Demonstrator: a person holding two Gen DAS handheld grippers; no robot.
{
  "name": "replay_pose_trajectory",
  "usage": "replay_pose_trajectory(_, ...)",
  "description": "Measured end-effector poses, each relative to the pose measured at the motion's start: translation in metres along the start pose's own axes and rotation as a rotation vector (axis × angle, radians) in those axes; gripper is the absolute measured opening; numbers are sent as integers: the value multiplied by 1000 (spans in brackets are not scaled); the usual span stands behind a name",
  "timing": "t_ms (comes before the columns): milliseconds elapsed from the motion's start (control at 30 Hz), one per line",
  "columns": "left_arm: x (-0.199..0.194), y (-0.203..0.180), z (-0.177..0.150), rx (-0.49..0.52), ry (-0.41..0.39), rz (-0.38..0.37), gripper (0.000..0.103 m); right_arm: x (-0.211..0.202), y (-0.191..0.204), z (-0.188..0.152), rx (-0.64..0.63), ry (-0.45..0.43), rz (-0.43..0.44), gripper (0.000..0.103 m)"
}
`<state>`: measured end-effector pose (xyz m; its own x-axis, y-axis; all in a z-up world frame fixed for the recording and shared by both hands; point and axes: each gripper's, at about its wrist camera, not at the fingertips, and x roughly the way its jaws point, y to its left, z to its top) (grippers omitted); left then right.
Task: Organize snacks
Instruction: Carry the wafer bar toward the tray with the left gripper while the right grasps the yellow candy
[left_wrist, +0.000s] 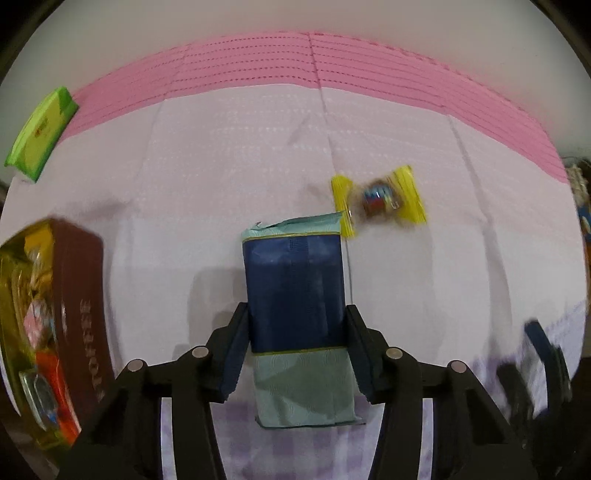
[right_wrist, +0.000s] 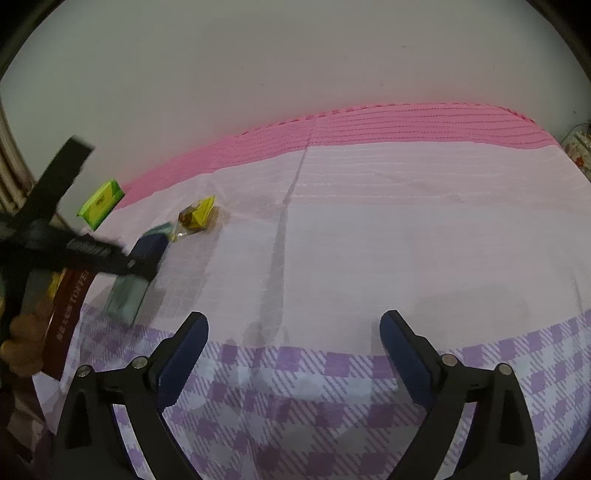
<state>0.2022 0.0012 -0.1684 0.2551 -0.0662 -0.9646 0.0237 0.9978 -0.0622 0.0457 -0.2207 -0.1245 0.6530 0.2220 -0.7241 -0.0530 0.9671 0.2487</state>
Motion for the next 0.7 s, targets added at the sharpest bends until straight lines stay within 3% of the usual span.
replay_pose_trajectory(167,-38,22,-29,-32,-54,-99,51,4,33,27,-145,-3,82,89)
replay_pose_trajectory(333,-71,31,-44,-27,-98,-118,51,32,80,55,-269,20,142,89)
replay_pose_trajectory(633,-109,61,-66,-33,-143,-125,51,106,116,83,-287,90,50,88)
replay_pose_trajectory(667,-114,66,-68,-41,-150,-124,51,112,116,84,-284,103,50,84)
replay_pose_trajectory(700,-117,69,-69,-47,-157,-124,51,116,116,84,-284,112,51,72)
